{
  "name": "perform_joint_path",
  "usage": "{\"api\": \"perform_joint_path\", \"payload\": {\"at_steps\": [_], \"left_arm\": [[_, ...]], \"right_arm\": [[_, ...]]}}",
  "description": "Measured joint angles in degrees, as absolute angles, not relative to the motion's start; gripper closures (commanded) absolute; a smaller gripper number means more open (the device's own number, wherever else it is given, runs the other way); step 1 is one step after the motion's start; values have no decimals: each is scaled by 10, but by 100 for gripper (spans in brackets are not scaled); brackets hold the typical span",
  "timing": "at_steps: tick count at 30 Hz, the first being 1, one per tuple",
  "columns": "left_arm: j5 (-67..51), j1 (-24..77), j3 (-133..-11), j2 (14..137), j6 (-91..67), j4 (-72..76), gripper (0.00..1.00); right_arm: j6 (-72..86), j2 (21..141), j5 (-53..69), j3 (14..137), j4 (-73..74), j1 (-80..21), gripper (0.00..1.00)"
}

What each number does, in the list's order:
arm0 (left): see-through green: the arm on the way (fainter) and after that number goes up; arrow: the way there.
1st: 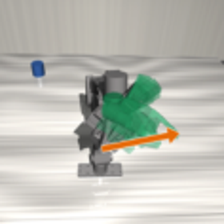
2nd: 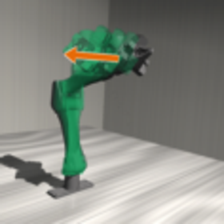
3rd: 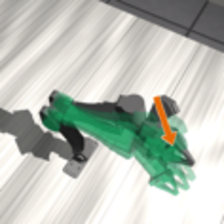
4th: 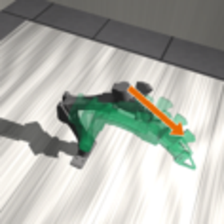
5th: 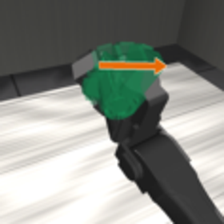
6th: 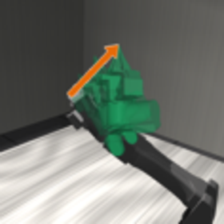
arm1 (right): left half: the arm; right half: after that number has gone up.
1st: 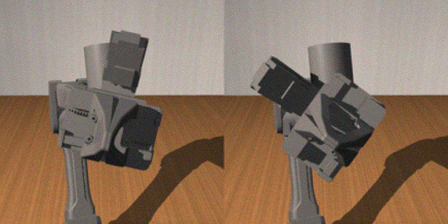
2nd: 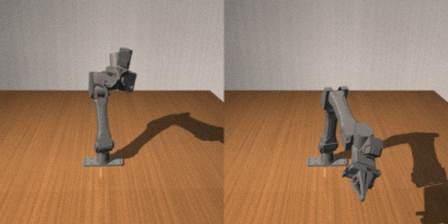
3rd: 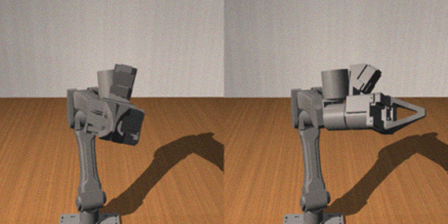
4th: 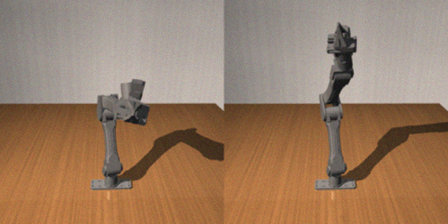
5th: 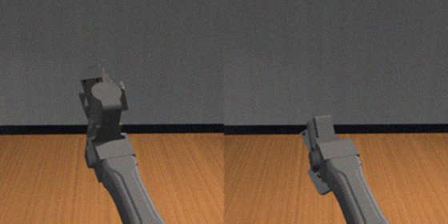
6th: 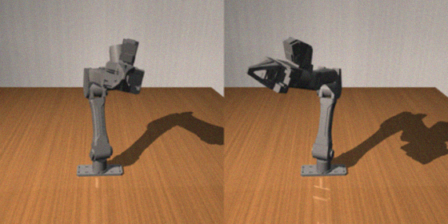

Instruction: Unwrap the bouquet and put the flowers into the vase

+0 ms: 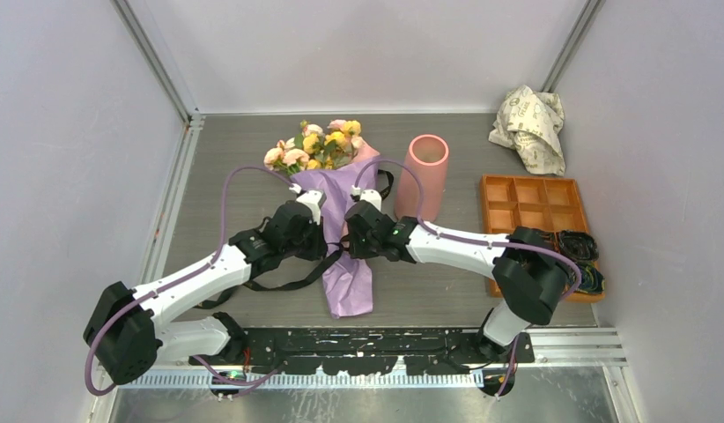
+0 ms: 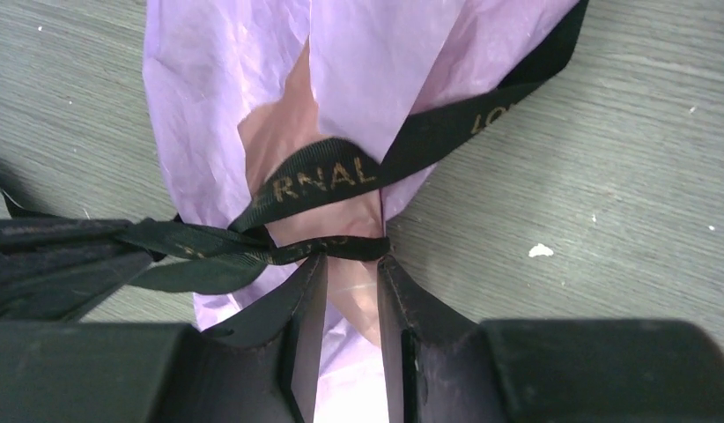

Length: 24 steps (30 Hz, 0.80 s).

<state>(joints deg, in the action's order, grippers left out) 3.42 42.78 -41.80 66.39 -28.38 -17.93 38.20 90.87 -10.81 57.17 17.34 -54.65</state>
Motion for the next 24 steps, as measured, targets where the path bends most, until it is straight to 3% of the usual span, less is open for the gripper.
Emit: {"api": "perform_joint_path", "payload": {"at_steps": [13,24], "left_arm": [[32,428,-413,664,-296,-176,96],[41,428,-413,677,-295,-174,96]], "right_arm": [[373,989,-90,628,145,-547,66],[365,966,-90,619,148,-555,64]]}}
